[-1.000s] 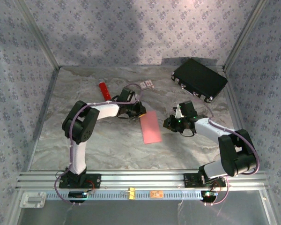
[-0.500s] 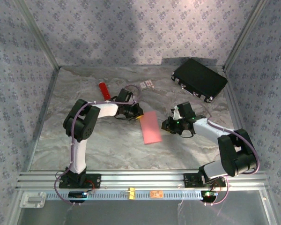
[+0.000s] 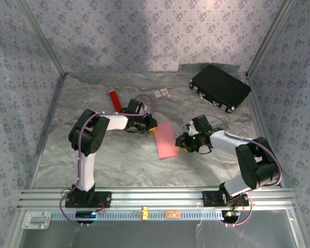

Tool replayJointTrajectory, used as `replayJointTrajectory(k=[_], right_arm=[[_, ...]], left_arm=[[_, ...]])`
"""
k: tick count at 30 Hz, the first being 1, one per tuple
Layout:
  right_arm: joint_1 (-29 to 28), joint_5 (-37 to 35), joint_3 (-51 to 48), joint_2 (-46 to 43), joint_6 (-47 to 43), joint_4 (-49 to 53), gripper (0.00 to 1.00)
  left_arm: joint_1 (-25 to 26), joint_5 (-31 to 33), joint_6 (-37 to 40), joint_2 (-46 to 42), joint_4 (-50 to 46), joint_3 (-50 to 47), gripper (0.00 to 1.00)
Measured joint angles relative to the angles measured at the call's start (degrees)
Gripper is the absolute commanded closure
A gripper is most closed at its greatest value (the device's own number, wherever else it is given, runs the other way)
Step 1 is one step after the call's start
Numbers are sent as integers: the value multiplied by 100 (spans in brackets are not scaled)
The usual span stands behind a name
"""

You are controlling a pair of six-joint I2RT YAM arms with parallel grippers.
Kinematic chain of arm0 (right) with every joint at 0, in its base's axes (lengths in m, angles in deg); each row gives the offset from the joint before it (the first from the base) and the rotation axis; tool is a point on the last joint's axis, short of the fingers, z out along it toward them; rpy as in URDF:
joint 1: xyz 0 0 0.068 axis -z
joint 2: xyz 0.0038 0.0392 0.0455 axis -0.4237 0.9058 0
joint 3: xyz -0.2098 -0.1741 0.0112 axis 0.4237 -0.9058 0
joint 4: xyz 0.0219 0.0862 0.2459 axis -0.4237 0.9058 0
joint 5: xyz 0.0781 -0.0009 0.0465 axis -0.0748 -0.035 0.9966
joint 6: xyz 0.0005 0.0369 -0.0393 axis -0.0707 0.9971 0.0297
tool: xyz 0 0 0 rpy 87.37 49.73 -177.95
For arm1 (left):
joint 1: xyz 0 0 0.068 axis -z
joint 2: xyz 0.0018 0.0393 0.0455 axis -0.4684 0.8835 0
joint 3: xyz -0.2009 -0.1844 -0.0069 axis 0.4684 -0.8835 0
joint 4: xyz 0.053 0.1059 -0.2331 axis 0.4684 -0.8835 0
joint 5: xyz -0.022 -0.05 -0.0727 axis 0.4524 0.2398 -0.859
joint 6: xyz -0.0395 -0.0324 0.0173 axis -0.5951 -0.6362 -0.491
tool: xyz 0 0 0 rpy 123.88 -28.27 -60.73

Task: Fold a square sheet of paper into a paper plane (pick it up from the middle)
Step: Fold the triangle a second time at the center of the table.

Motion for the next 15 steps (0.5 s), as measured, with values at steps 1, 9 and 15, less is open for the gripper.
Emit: replayJointTrajectory(k=[1,9,15], right_arm=[[-15,4,-4,17,2,20,67],[-146,55,-37,-31,68,208,68],[-264,31,-173,-103,234,284,68]], left_arm=[[0,2,2,0,-2,0,92],[-4,7,24,0,-24,0,94],[-4,7,44,0,-33,0,94]])
